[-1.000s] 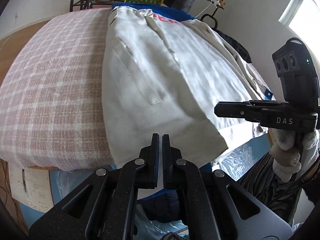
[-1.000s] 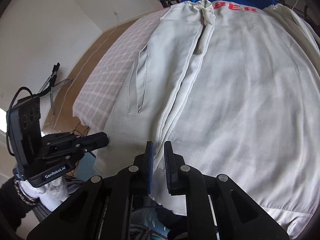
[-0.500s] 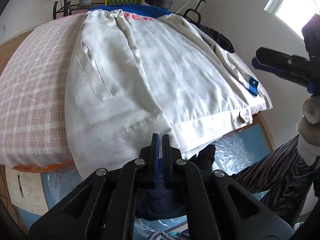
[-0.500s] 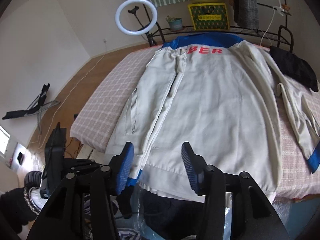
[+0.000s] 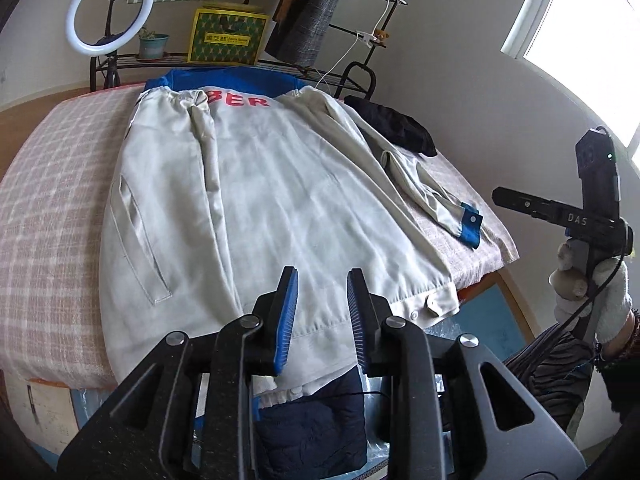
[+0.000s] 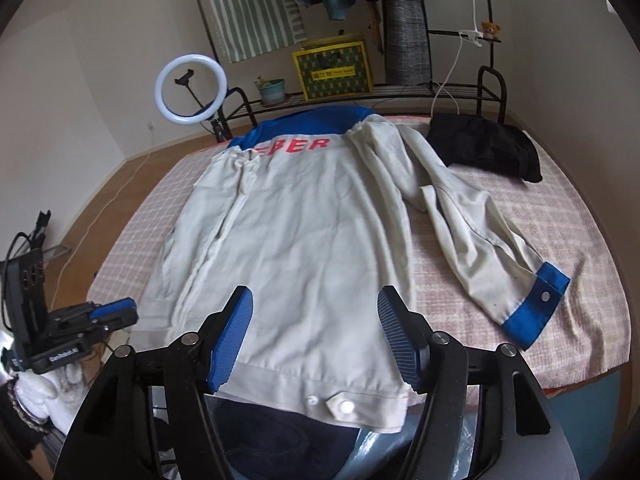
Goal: Fold large clothes
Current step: 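Grasp the other blue cuff with the right gripper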
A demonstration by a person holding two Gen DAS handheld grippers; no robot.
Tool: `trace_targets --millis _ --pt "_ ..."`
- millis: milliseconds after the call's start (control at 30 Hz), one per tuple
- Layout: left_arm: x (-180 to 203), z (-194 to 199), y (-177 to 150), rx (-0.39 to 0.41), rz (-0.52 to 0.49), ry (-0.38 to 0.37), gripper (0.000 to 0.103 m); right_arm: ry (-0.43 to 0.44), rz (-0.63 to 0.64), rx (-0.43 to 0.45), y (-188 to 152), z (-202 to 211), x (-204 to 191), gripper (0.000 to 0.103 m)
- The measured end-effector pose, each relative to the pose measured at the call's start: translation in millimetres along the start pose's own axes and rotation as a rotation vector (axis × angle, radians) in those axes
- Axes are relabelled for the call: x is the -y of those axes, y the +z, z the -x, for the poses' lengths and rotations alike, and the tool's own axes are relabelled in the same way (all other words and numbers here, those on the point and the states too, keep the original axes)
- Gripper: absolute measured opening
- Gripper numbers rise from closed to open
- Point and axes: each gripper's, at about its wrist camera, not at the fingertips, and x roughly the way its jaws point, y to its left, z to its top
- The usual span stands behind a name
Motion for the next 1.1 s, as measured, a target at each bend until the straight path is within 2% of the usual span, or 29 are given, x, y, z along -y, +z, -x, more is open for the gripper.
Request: trace_targets --millis 267,467,567,667,767,900,967,1033,1067,1100 --pt "13.5 -22.7 15.8 -0.014 -0.014 -0.018 0.025 -0.131 -0.135 -0.020 3.0 10.8 111.6 0.065" --pt "7.9 -40.7 19.3 -0.041 0.023 -0.026 0.025 -0.140 -0.436 -0.049 -2.1 6.1 214.6 0.065" --pt "7.1 -49.0 20.7 -0.054 0.032 -0.029 0.025 -0.142 -0.556 -0.048 -7.4 -7.8 253.4 0.065" --pt "10.1 -55.9 22.4 -0.069 0.022 -0.027 0.025 -0.162 -0.614 -0.061 -13.6 -25.5 273.2 0.065" --pt "14.4 -62.4 26.5 -0.077 0.006 -0.029 0.025 -0.144 -0.662 -0.085 -20.7 -42.7 285.4 0.065" --pt "18.6 -68.9 32.7 -0.084 -0.008 -0.034 0.025 -0.163 -0.667 -0.085 -18.5 -54.9 290.0 0.065" --pt "18.8 -69.3 35.5 -0.078 -0.010 -0.032 0.025 -0.152 -0.655 -0.081 -14.5 -58.8 287.2 0.055" --pt "18.1 -68.2 37.5 -0.070 -0.005 -0.031 0.025 -0.136 -0.627 -0.096 -9.7 -63.5 281.0 0.027" --pt "17.1 -66.9 38.3 -0.066 -0.002 -0.031 0.025 -0.142 -0.609 -0.104 -8.1 -65.6 279.2 0.018" --pt "16.2 -66.0 39.1 -0.062 0.002 -0.030 0.025 -0.145 -0.590 -0.111 -6.1 -66.4 276.0 0.004"
